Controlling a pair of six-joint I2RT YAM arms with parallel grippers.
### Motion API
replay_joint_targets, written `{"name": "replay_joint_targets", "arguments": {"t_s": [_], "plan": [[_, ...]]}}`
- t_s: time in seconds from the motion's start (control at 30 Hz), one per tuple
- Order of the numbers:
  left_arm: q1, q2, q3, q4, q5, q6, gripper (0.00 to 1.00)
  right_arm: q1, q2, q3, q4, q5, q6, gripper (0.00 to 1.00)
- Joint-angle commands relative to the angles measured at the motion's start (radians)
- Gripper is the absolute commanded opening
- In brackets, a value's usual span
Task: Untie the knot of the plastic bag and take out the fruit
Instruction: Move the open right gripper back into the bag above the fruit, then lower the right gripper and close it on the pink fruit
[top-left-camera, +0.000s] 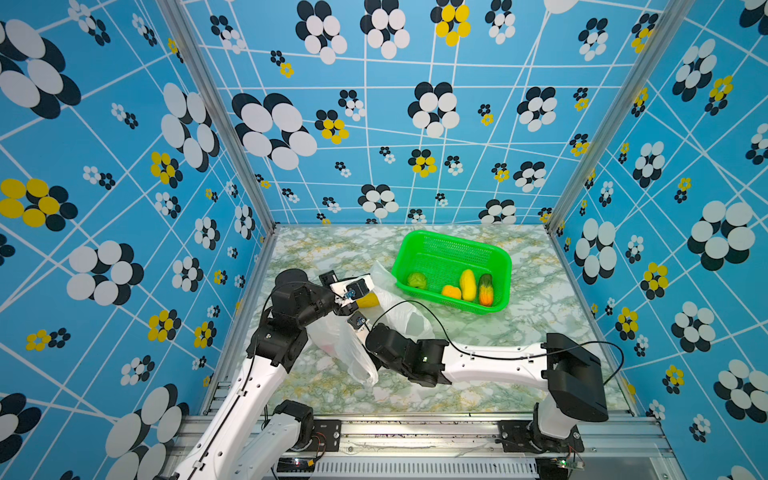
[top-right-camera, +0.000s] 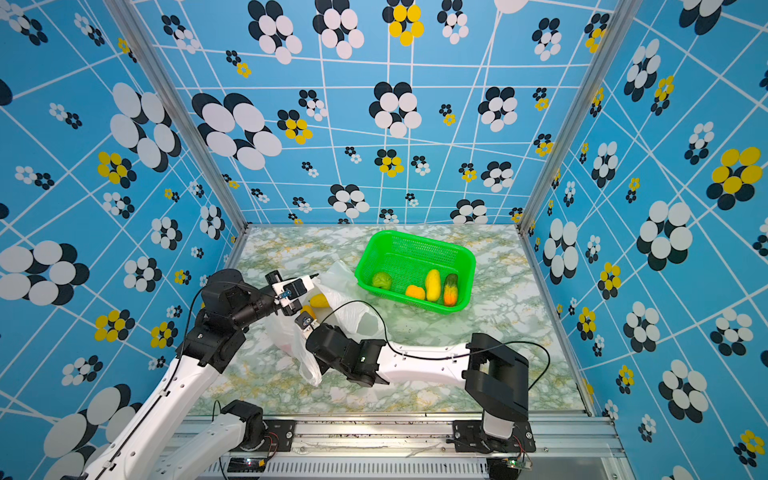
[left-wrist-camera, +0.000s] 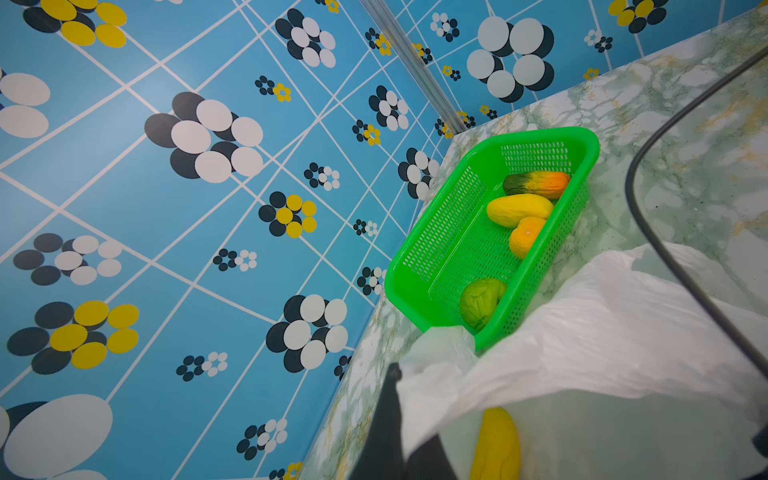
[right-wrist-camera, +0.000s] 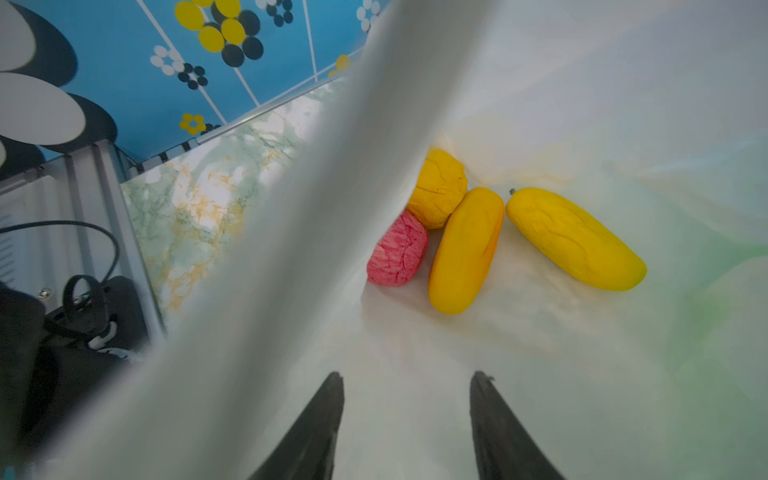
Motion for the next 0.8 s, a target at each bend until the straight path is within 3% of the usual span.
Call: {"name": "replay_joint_targets", "arguments": {"t_s": [0.0,0.13,0.3,0.53,0.77], "plan": [[-0.007,-0.013,-0.013,-0.005,-0.007,0.01,0.0,-0.001,0.03,0.035,-0.048,0.077,0.079,0.52],[-0.007,-0.013,-0.012,-0.007,-0.005,0.01,0.0,-0.026,0.059,0.036,-0.05,0.043,0.139,0.54],[-0.008,-0.015,-0.011,-0.007,-0.005,0.008,0.0,-0.091,0.096,0.043,-0.045,-0.1,0.234,0.51],[-0.004,-0.009,-0.009,-0.001,-0.002,0.005,0.0,-0.137,0.053,-0.085,0.17,-0.277,0.256,0.61],[-0.004,-0.013,-0.008,-0.002,0.004,0.004,0.0,-0.149,0.179,0.06,0.056,-0.347,0.268,0.63]]}}
